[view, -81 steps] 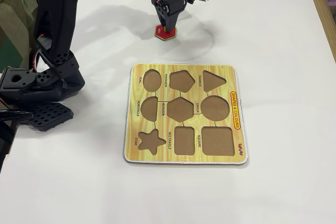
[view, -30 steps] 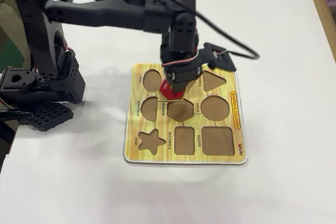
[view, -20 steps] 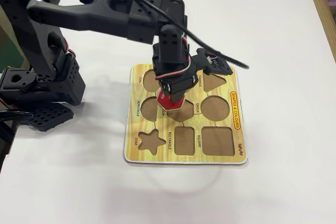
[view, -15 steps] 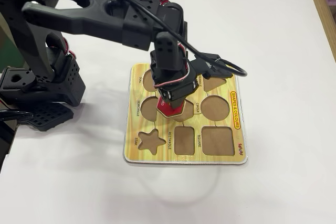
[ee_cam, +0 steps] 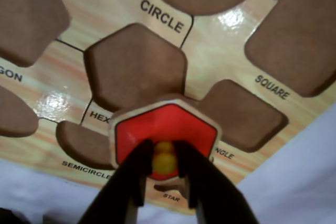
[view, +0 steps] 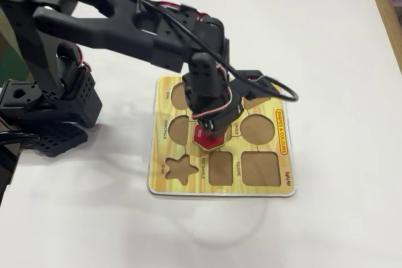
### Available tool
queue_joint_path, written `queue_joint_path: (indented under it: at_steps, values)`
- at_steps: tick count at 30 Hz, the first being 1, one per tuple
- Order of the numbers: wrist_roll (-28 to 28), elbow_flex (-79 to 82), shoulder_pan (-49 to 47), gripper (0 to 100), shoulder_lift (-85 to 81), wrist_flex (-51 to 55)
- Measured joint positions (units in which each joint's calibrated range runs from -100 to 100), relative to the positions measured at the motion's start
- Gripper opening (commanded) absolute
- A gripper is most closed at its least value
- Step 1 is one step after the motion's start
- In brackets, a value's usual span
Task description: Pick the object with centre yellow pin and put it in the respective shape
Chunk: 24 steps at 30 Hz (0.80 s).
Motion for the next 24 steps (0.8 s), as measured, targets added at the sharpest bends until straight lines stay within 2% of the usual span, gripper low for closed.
queue_joint_path:
  at_steps: [7, 24]
  values:
    - [-0.5, -3.1, -1.4, 1, 2.7, 0.0]
    - [-8.9, -3.2, -7.1, 1, 5.6, 0.0]
